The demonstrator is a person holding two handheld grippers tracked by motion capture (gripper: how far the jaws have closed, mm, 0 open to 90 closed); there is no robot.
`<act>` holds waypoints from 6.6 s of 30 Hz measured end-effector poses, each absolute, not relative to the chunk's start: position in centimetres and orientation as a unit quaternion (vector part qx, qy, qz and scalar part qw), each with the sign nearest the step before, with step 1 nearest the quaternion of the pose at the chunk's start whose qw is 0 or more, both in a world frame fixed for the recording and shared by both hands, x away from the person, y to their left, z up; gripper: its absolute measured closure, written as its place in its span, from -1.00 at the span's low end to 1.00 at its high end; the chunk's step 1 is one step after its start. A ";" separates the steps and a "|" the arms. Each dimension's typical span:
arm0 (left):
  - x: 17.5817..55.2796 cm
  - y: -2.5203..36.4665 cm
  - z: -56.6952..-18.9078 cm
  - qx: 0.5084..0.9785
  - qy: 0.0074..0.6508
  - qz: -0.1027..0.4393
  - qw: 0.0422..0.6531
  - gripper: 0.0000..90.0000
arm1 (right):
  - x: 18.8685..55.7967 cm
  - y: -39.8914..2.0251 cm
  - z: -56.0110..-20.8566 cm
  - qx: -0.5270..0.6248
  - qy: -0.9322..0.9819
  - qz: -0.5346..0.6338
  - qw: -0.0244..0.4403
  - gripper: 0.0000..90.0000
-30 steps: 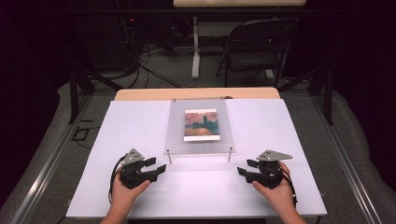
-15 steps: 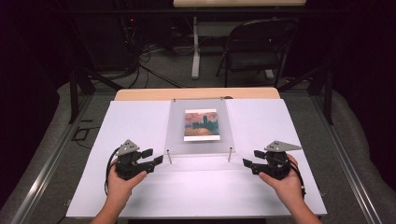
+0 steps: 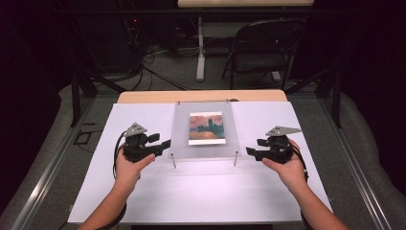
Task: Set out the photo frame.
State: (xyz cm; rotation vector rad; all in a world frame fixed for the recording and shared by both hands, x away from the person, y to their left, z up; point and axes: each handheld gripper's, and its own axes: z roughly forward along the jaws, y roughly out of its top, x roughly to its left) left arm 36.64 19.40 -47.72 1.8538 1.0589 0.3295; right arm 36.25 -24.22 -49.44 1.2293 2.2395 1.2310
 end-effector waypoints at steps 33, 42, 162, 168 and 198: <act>46.0 16.5 -50.4 0.740 0.502 0.135 0.426 -0.17 | 45.2 -21.6 -51.4 0.492 0.737 0.436 0.156 -0.14; 47.3 16.3 -51.0 0.744 0.504 0.129 0.419 -0.10 | 46.8 -20.3 -52.1 0.499 0.738 0.430 0.145 -0.14; 49.7 15.7 -54.6 0.706 0.562 0.017 0.431 -0.41 | 50.0 -18.5 -54.3 0.550 0.709 0.440 0.040 -0.36; 49.7 15.8 -54.4 0.707 0.561 0.017 0.431 -0.39 | 49.9 -18.6 -54.2 0.550 0.708 0.440 0.037 -0.34; 37.9 18.6 -46.3 0.708 0.428 0.143 0.543 0.40 | 38.0 -20.1 -46.9 0.417 0.705 0.535 0.206 0.36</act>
